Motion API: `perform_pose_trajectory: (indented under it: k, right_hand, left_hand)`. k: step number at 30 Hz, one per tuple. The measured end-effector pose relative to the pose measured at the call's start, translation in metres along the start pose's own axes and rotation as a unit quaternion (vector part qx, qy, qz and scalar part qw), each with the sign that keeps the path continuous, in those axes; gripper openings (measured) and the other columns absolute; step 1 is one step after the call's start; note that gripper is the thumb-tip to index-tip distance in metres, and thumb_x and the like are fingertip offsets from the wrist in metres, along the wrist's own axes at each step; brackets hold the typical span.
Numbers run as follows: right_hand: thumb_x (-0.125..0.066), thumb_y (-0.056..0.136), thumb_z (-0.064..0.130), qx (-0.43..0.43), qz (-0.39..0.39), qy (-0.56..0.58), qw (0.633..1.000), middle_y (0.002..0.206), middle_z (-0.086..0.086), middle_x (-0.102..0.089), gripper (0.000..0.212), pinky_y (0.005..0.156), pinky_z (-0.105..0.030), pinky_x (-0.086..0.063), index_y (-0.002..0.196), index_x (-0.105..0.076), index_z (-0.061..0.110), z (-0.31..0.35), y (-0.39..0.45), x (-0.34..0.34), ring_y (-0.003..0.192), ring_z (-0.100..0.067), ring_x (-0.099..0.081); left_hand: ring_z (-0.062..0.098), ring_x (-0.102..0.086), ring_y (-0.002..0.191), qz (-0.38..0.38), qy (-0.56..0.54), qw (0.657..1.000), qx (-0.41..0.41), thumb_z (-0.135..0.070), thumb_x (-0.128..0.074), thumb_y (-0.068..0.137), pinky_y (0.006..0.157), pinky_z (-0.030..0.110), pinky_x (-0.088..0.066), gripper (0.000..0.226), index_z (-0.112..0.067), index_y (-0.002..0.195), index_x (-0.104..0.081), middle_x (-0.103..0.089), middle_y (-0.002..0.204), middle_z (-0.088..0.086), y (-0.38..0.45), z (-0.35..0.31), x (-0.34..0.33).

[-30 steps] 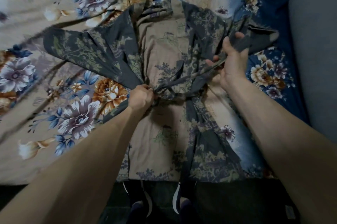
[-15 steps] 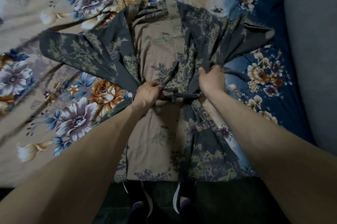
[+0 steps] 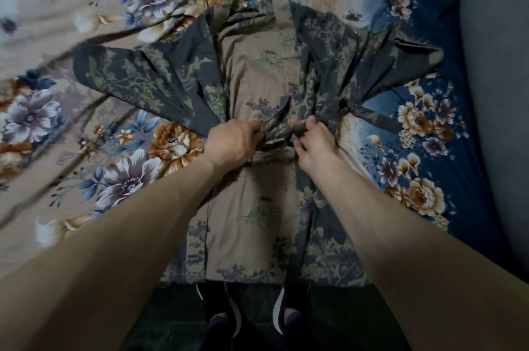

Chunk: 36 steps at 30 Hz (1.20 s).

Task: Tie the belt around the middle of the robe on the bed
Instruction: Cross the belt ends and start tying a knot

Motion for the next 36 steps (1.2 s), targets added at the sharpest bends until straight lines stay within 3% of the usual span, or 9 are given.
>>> perform_pose_trajectory:
  k: [4,9,13,18,22,26,30,33,36]
  right_hand:
    - [-0.036,0.104,0.024,0.022,0.007,0.104,0.994,0.069,-0.004,-0.054,0.028,0.066,-0.028,-0.041,0.078,-0.044,0.018,0.006,0.0,0.001,0.066,-0.016,-0.054]
    - [-0.043,0.101,0.025,0.136,0.035,-0.123,0.982,0.064,0.002,-0.042,0.008,0.05,-0.024,-0.04,0.097,-0.046,0.019,0.006,0.009,0.003,0.048,-0.008,-0.04]
    - [-0.046,0.1,0.03,0.138,0.086,-0.202,0.966,0.089,0.005,-0.051,0.023,0.05,-0.021,-0.042,0.123,-0.041,0.026,-0.002,0.013,-0.013,0.061,-0.007,-0.046]
    - [-0.046,0.1,0.035,0.177,0.103,-0.268,0.942,0.071,0.013,-0.049,0.022,0.047,-0.02,-0.04,0.114,-0.051,0.019,0.0,0.013,-0.017,0.059,-0.005,-0.046]
    - [-0.048,0.099,0.035,0.174,0.115,-0.283,0.936,0.096,0.008,-0.062,0.036,0.054,-0.026,-0.045,0.133,-0.048,0.024,-0.002,0.016,-0.008,0.071,-0.01,-0.055]
    - [-0.044,0.1,0.03,0.18,0.072,-0.273,0.942,0.067,0.01,-0.045,0.016,0.054,-0.03,-0.04,0.085,-0.049,0.027,0.008,0.028,0.01,0.058,-0.011,-0.04]
    - [-0.045,0.099,0.033,0.187,0.056,-0.286,0.938,0.07,0.008,-0.043,0.016,0.052,-0.027,-0.038,0.087,-0.051,0.026,0.017,0.027,0.008,0.06,-0.011,-0.039]
    - [-0.048,0.097,0.035,0.226,0.037,-0.359,0.905,0.09,-0.002,-0.06,0.029,0.074,-0.034,-0.045,0.107,-0.063,0.012,0.027,0.024,0.0,0.08,-0.02,-0.052]
    - [-0.048,0.096,0.036,0.215,0.092,-0.403,0.885,0.067,0.007,-0.05,0.028,0.061,-0.03,-0.037,0.076,-0.06,0.021,0.028,0.019,-0.017,0.062,-0.014,-0.045]
  left_hand:
    - [0.035,-0.064,0.088,0.024,0.143,0.989,-0.014,-0.027,-0.046,0.093,0.058,0.034,-0.039,0.017,-0.021,0.096,-0.061,-0.065,0.099,0.009,-0.008,0.015,0.0]
    - [0.034,-0.044,0.106,-0.024,0.272,0.962,0.001,-0.019,-0.042,0.091,0.084,0.045,-0.033,0.027,-0.017,0.102,-0.067,-0.05,0.113,0.013,-0.01,0.02,0.012]
    - [0.039,-0.063,0.098,0.008,0.0,0.971,0.239,-0.02,-0.043,0.095,0.071,0.037,-0.044,0.022,-0.018,0.104,-0.063,-0.063,0.105,0.013,-0.012,0.046,0.004]
    - [0.029,-0.068,0.083,-0.002,-0.561,0.73,0.39,-0.016,-0.043,0.098,0.063,0.035,-0.061,0.013,-0.009,0.094,-0.054,-0.066,0.103,0.014,-0.015,0.039,-0.035]
    - [0.021,-0.065,0.078,0.019,-0.684,0.594,0.423,-0.006,-0.038,0.097,0.06,0.031,-0.055,0.016,-0.01,0.096,-0.053,-0.068,0.091,0.008,-0.017,0.028,-0.044]
    - [0.016,-0.059,0.069,-0.016,-0.669,0.581,0.463,-0.005,-0.032,0.099,0.053,0.03,-0.056,0.023,-0.011,0.084,-0.048,-0.059,0.078,0.006,-0.027,0.049,-0.051]
    - [0.016,-0.057,0.071,-0.062,-0.659,0.585,0.468,-0.005,-0.035,0.099,0.052,0.027,-0.051,0.026,-0.014,0.077,-0.045,-0.056,0.086,0.008,-0.034,0.061,-0.055]
    - [0.021,-0.062,0.082,-0.078,-0.617,0.651,0.435,-0.007,-0.04,0.098,0.062,0.031,-0.057,0.025,-0.015,0.076,-0.046,-0.061,0.093,0.01,-0.028,0.062,-0.048]
    - [0.017,-0.066,0.073,-0.062,-0.609,0.718,0.332,-0.01,-0.043,0.098,0.058,0.029,-0.057,0.024,-0.017,0.076,-0.048,-0.067,0.084,0.005,-0.011,0.045,-0.029]
Point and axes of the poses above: each hand's wrist, its own y-axis towards the middle knuckle, its own x-axis out of the back of the hand, z = x × y, the point moved 8 cm from there along y, towards the middle knuckle
